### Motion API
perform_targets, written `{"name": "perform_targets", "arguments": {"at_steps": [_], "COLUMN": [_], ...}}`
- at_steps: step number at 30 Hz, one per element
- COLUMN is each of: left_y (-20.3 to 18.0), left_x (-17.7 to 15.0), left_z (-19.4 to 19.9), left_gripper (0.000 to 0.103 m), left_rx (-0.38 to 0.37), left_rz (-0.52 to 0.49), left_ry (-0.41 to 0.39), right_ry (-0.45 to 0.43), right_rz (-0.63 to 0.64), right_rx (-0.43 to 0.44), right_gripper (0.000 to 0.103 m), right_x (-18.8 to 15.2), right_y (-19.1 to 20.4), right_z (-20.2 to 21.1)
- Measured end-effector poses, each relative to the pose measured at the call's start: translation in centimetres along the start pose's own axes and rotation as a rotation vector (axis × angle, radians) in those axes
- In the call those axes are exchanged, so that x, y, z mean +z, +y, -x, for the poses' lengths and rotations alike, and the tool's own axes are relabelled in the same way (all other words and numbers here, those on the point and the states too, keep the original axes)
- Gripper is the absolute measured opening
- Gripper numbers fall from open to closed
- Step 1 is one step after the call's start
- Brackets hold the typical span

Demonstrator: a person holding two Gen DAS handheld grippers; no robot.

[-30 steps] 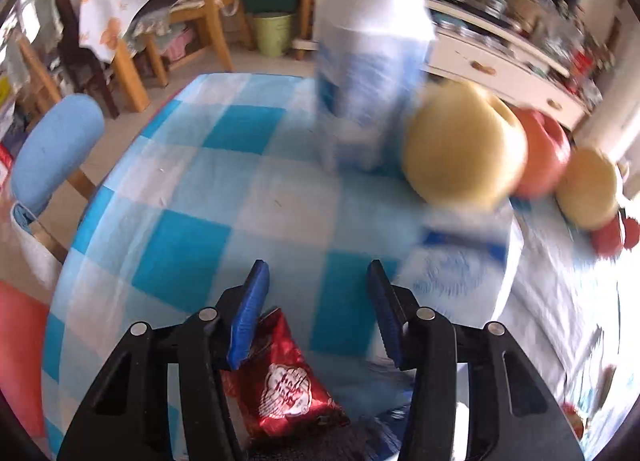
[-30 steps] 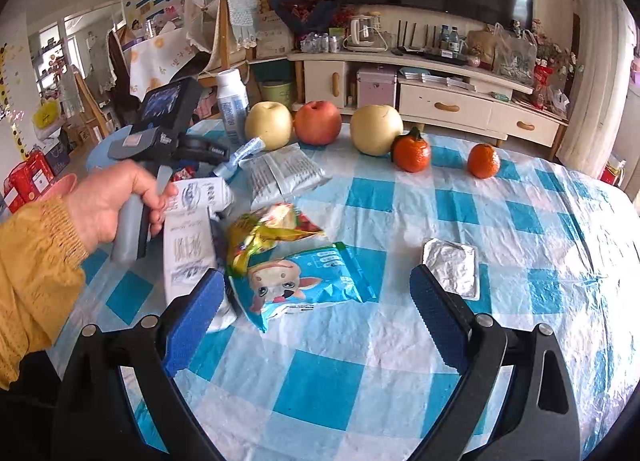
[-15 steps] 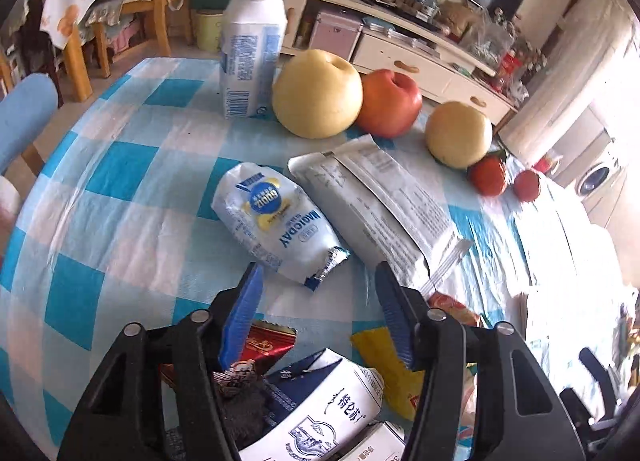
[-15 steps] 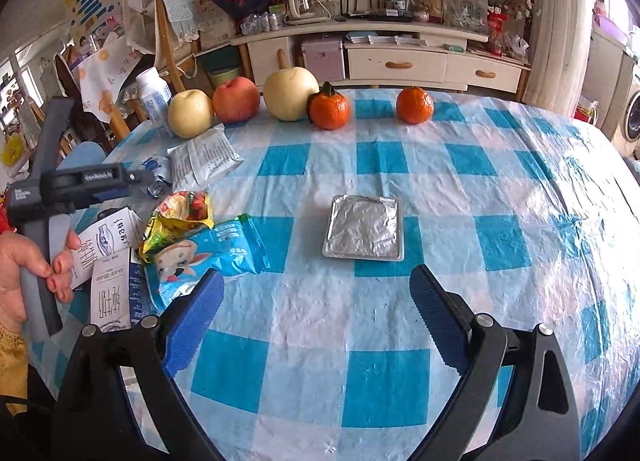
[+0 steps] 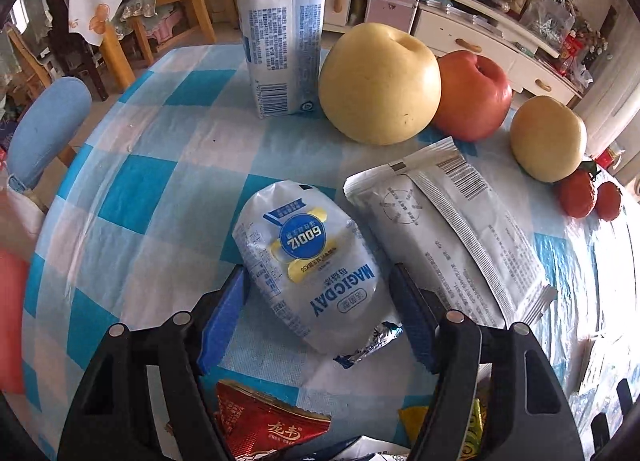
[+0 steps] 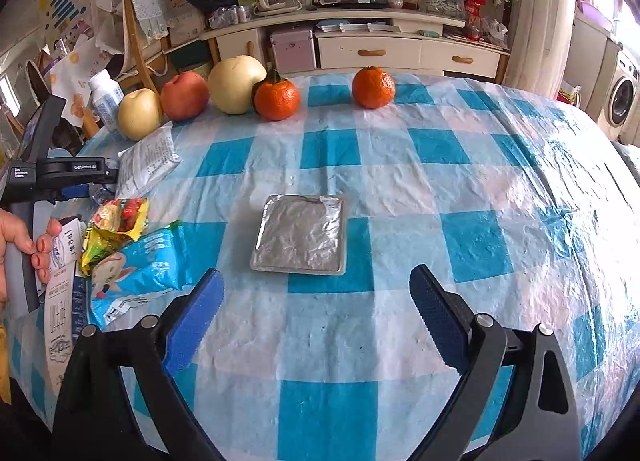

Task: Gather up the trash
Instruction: 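Grasp the white MAGICDAY bag with the left tool while the right tool grasps the foil tray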

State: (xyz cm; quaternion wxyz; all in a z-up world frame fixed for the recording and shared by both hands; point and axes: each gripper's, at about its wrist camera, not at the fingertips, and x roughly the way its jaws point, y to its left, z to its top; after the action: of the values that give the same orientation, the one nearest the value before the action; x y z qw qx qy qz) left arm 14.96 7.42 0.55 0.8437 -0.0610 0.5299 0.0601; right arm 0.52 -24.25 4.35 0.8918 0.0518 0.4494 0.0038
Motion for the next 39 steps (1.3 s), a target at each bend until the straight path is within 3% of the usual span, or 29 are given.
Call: {"name": "perform_targets", "arguments": {"at_steps": [2, 5, 7, 16, 23, 27, 39], "left_y": [-0.4, -1.1, -1.1, -0.8, -1.0, -1.2, 0.0], "left_x": [0.0, 0.1, 0.0, -1.8, -3.5, -4.6, -9.4], "left_z": [0.1, 0.5, 0.7, 1.9, 4.8, 6.4, 10.8], "left_gripper": [0.061, 0.055, 0.043, 0.033, 0.032, 0.032, 0.032], "left_rx": [0.005, 0.003, 0.0, -0.076, -0.156, -0.192, -0.287], "left_rz": [-0.03, -0.054, -0.062, -0.085, -0.115, -0.129, -0.125], "left_ry": [-0.006, -0.013, -0.022, -0.032, -0.068, -0.076, -0.113], "right_ry": [0.016, 0.033, 0.04, 0.055, 0.053, 0.022, 0.008], "right_rz": [0.0, -0.006, -0.004, -0.002, 0.03, 0.049, 0.04], "right_rx": [-0.01, 0.0, 0.019, 0.023, -0.03, -0.062, 0.02], "right_gripper": [0.094, 0.094, 0.094, 0.098, 0.098, 0.064, 0.063], "right_x": [0.1, 0.5, 0.8, 1.8, 2.1, 2.2, 1.6], "right_y": [-0.2, -0.3, 0.0, 0.2, 1.3, 1.5, 1.2], "right_z": [-0.7, -1.9, -2.5, -4.7, -5.4, -5.0, -4.3]}}
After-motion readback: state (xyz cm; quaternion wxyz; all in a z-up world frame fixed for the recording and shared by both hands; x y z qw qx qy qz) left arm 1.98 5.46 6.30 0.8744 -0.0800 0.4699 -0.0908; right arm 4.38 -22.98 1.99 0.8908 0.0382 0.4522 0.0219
